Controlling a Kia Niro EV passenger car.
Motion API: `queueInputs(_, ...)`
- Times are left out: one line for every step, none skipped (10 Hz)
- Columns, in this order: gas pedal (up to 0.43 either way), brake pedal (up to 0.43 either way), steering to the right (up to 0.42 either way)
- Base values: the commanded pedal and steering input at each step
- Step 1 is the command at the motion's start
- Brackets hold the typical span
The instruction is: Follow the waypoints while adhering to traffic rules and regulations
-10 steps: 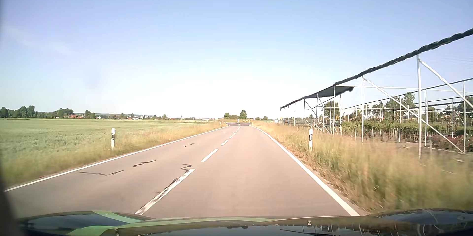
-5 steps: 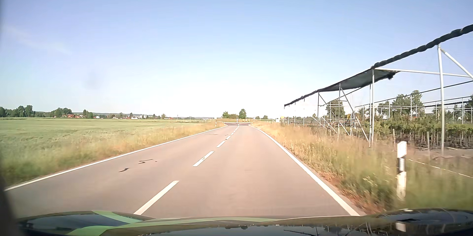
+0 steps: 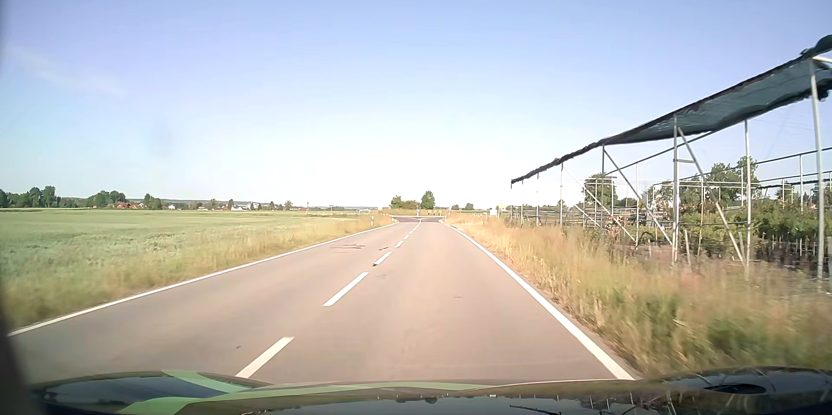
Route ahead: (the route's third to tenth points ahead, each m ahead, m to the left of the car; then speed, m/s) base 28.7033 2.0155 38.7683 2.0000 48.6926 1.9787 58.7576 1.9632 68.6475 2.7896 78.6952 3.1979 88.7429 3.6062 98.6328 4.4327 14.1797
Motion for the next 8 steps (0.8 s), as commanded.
queueInputs(0.0,0.0,0.0)
queueInputs(0.0,0.0,0.0)
queueInputs(0.0,0.0,0.0)
queueInputs(0.0,0.0,0.0)
queueInputs(0.0,0.0,0.0)
queueInputs(0.0,0.0,0.0)
queueInputs(0.0,0.0,0.0)
queueInputs(0.0,0.0,0.0)
